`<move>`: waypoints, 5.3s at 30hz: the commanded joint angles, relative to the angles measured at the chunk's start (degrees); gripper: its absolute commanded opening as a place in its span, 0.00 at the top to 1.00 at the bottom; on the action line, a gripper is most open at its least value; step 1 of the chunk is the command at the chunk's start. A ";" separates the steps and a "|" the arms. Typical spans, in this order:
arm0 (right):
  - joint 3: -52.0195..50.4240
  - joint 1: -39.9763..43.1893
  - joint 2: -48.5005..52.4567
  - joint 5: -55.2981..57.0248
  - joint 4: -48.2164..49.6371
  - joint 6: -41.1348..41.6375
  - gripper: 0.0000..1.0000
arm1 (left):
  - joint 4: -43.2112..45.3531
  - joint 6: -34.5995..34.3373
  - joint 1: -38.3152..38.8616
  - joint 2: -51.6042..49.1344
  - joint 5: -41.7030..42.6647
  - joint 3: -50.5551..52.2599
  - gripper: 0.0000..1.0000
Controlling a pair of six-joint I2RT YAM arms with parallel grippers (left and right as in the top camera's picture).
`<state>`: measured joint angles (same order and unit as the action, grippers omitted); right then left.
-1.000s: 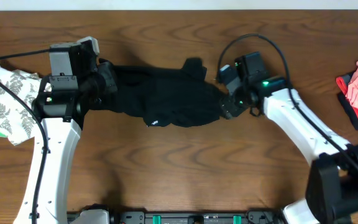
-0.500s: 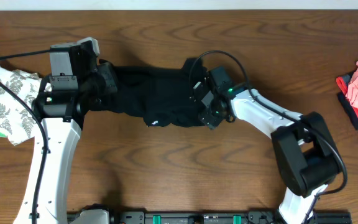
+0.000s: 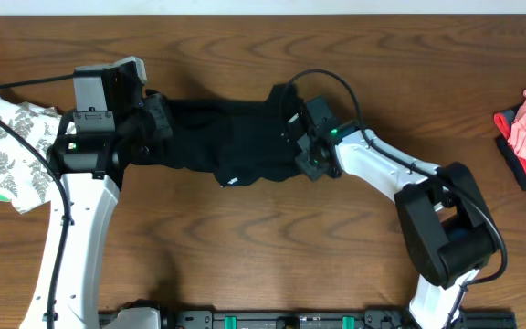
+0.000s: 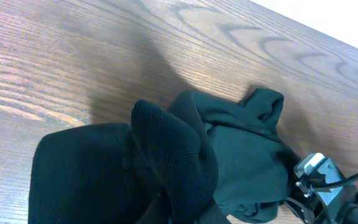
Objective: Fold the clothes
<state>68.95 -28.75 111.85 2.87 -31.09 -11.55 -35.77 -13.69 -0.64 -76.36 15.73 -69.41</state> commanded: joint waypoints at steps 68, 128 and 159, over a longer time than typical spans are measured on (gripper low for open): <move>12.11 32.11 -23.32 15.47 -29.00 17.33 0.98 | 5.29 -6.45 0.20 -17.29 35.39 -1.64 0.94; -7.50 32.11 -23.34 -7.21 -29.55 17.29 0.41 | -3.80 12.83 12.55 -25.18 1.57 9.68 0.28; -7.50 32.13 -23.34 -5.90 -29.75 17.07 0.41 | -44.96 4.83 13.27 -19.32 14.64 9.40 0.66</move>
<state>61.43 2.90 88.66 -3.84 -60.73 5.02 -81.49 -7.86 12.56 -96.20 30.02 -60.18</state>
